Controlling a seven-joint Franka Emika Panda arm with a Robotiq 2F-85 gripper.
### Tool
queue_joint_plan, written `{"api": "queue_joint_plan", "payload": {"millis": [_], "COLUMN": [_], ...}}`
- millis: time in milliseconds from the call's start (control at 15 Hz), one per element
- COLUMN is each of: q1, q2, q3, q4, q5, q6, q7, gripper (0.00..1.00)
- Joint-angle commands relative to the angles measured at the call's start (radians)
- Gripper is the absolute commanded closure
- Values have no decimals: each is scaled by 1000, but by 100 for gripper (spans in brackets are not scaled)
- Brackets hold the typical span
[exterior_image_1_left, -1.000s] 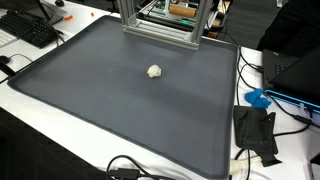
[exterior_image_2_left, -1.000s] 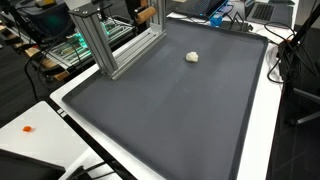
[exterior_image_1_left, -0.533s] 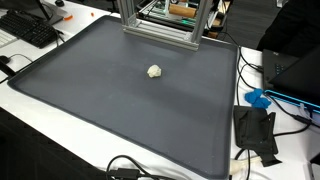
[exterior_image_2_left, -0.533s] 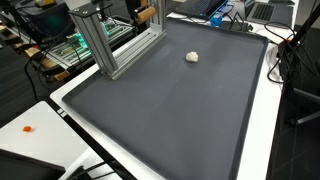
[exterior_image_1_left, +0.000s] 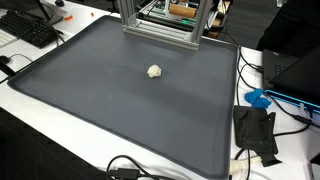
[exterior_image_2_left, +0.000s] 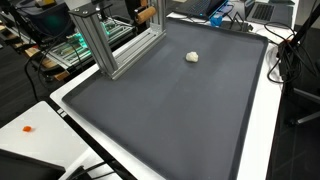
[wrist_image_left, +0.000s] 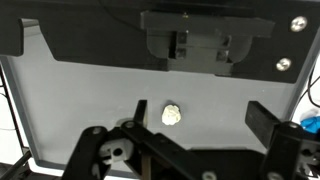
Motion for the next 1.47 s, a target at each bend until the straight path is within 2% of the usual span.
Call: {"api": "queue_joint_plan", "payload": {"millis": [0,667,1400], "q1": [13,8,28], "q2": [-54,-89,-173], "q3": [-30,-36,-18], "q4": [-52,-95,-164], "q5": [49,102,127], "q6": [-45,-82,-24], "q7": [-46,-46,-41], "gripper": [0,0,0]}}
